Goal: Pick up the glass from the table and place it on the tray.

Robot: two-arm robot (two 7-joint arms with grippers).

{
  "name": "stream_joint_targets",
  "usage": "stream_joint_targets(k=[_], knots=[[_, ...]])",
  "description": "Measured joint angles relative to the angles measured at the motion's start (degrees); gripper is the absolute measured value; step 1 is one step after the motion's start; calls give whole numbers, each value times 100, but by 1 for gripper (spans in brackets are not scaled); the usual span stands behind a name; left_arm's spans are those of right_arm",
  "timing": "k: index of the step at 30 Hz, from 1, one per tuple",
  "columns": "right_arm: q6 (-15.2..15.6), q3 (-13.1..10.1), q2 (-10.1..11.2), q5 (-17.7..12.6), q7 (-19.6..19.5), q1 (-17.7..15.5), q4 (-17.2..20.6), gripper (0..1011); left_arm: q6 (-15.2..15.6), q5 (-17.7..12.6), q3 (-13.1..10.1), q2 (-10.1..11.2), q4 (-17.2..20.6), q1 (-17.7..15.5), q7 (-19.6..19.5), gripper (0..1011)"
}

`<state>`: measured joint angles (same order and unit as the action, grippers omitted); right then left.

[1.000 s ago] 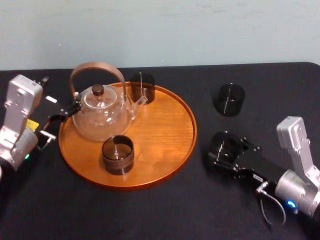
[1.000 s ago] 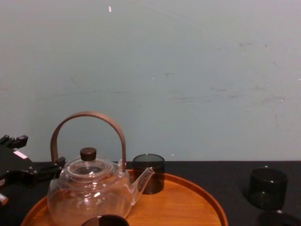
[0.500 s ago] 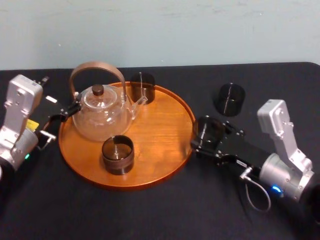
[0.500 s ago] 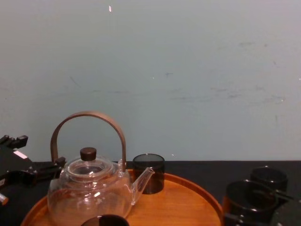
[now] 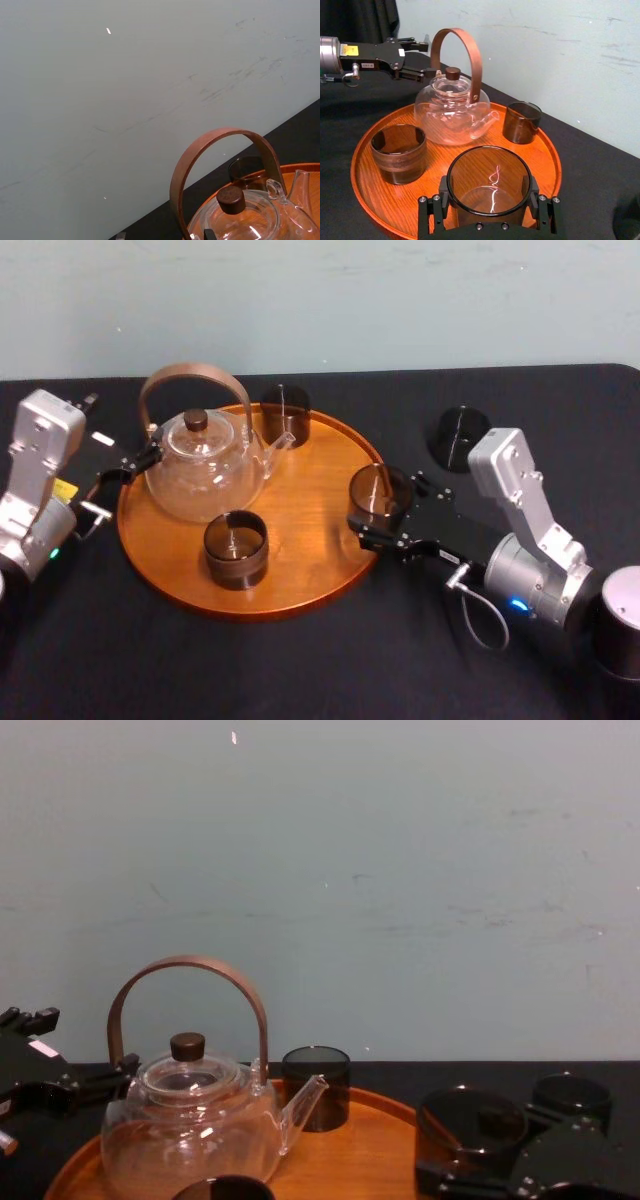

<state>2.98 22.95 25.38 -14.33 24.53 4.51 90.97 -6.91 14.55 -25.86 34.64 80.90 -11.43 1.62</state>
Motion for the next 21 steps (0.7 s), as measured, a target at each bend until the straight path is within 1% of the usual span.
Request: stream_joint_targets(k=[21], knots=[[-42, 282, -241, 108, 99, 271, -269, 905, 0, 0, 0, 0, 0, 0, 0, 1009]])
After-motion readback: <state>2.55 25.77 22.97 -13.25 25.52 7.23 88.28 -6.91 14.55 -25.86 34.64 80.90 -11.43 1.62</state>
